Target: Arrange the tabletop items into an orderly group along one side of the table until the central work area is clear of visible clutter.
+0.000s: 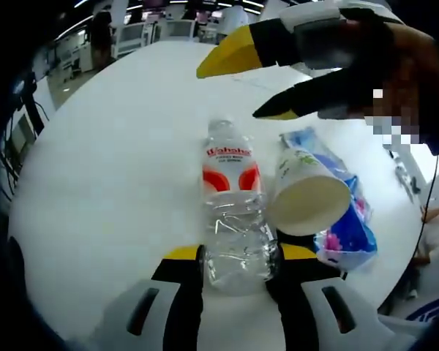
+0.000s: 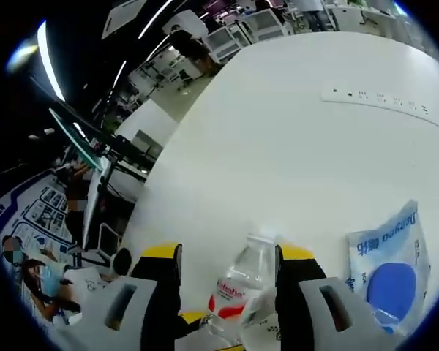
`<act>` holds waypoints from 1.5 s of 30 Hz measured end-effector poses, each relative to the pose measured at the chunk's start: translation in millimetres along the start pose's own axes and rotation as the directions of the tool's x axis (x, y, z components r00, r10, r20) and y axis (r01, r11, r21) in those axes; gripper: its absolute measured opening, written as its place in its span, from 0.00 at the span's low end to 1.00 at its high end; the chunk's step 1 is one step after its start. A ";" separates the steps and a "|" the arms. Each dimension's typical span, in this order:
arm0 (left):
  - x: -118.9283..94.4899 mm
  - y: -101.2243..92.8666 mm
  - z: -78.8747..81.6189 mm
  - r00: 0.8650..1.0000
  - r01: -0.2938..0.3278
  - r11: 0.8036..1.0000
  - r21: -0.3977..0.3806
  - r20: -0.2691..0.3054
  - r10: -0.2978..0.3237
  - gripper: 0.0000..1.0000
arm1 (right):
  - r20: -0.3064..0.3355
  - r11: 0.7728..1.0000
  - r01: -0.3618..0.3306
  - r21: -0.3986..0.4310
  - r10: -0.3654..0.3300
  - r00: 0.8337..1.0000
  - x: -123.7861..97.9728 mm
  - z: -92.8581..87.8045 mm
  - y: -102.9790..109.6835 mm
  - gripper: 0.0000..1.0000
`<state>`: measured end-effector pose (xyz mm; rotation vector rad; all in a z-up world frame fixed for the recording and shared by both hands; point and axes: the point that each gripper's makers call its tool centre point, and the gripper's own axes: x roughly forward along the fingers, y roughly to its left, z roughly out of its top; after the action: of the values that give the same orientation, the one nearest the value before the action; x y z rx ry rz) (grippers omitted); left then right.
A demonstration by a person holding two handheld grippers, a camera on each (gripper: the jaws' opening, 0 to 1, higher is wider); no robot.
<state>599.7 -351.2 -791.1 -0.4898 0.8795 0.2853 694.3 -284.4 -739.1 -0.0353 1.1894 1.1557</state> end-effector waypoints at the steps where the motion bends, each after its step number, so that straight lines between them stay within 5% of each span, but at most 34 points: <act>1: 0.3 0.0 0.1 1.000 0.000 1.000 0.001 0.000 0.000 0.36 | -0.007 1.000 0.009 0.002 -0.009 1.000 3.3 -0.4 -1.9 0.48; 12: 8.5 2.7 2.7 1.000 0.004 1.000 0.007 0.001 -0.004 0.36 | -0.088 0.994 0.111 -0.021 -0.112 0.990 32.2 -10.1 -20.0 0.45; 25: 13.7 3.8 4.5 1.000 0.009 1.000 0.022 0.002 -0.009 0.36 | -0.076 0.981 0.192 0.012 -0.191 0.979 52.9 -9.6 -43.0 0.36; 36: 11.7 2.7 3.9 1.000 0.016 1.000 -0.008 0.005 -0.016 0.36 | 0.002 0.971 0.161 0.178 -0.164 0.987 54.6 -0.4 -44.6 0.19; 45: 11.3 2.6 4.9 1.000 0.013 1.000 -0.004 0.018 -0.013 0.35 | 0.074 0.978 0.092 0.185 -0.108 0.991 44.9 3.2 -30.7 0.16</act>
<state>608.8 -346.0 -798.1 -0.4963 0.8586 0.2796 714.4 -266.6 -786.5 0.0898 1.2006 0.9485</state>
